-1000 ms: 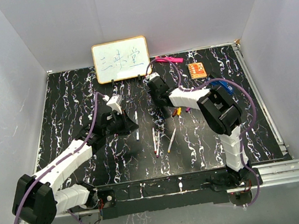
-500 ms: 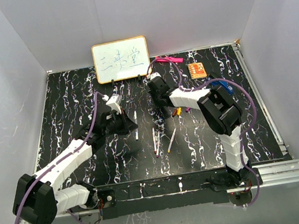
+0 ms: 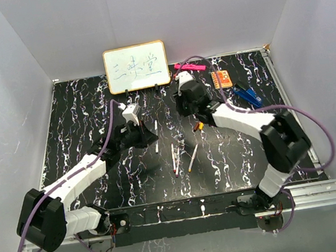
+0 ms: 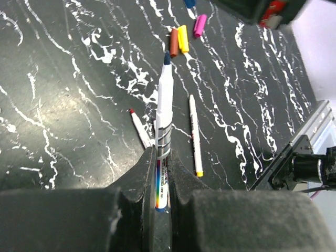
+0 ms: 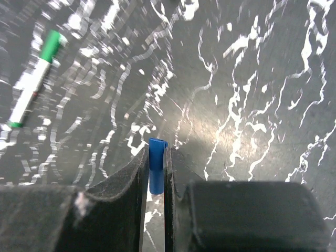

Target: Insert the pens into the pen caps

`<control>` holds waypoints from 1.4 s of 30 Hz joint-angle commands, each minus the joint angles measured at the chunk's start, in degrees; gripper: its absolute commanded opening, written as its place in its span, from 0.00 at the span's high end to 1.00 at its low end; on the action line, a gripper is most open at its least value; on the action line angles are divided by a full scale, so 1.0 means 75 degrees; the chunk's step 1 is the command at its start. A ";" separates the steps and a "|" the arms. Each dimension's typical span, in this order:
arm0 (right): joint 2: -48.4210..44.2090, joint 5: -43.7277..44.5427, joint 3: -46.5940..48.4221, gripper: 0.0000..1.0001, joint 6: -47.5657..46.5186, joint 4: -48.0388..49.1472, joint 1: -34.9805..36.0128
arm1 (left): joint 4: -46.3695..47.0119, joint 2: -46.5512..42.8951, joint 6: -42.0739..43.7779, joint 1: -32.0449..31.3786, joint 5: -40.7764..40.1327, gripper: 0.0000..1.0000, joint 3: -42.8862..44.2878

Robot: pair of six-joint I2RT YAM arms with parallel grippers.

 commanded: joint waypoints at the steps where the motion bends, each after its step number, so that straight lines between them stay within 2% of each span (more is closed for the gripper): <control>1: -0.1403 -0.0476 -0.0929 1.00 0.0101 0.2284 0.0002 | 0.1394 0.0046 -0.0088 0.0010 0.0786 1.00 -0.0290; 6: -0.2765 -0.0680 -0.2248 1.00 0.0455 0.3959 0.0005 | 0.2395 0.0186 -0.0073 -0.0368 0.1174 1.00 -0.0357; 13: -0.4194 -0.0892 -0.3508 1.00 0.0997 0.5758 0.0004 | 0.3958 0.0515 0.0040 -0.1237 0.1105 1.00 -0.0287; 19: -0.5059 -0.0847 -0.4387 1.00 0.1324 0.6805 -0.0005 | 0.4441 0.0831 -0.0314 -0.1381 0.1082 1.00 -0.0045; 24: -0.5392 -0.0894 -0.4681 1.00 0.1384 0.7002 0.0002 | 0.4665 0.0867 -0.0518 -0.1423 0.0983 1.00 0.0068; 32: -0.5418 -0.1001 -0.5295 1.00 0.1703 0.8004 -0.0001 | 0.4891 0.0898 -0.0630 -0.1709 0.0890 1.00 0.0315; 42: -0.5374 -0.1058 -0.5325 1.00 0.1818 0.8176 0.0003 | 0.4782 0.1010 -0.0496 -0.1836 0.0796 1.00 0.0431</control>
